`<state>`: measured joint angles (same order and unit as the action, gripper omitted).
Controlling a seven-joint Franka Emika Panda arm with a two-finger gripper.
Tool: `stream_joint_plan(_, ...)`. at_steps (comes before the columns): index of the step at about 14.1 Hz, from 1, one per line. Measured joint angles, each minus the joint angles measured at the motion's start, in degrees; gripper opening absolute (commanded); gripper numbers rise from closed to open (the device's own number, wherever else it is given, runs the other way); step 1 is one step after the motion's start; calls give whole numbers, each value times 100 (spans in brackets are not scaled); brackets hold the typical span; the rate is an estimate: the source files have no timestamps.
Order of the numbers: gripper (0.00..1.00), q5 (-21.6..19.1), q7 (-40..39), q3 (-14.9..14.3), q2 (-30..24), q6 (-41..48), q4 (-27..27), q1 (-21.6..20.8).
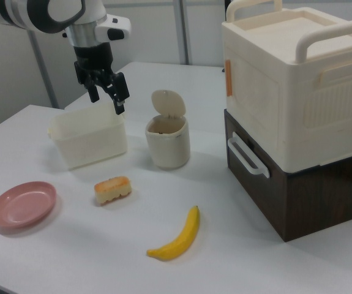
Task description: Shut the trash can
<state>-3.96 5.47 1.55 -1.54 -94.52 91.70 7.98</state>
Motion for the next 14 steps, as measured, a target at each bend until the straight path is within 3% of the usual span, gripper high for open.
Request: stream_joint_plan(14,100,0,1,0,-1,67,-76,0)
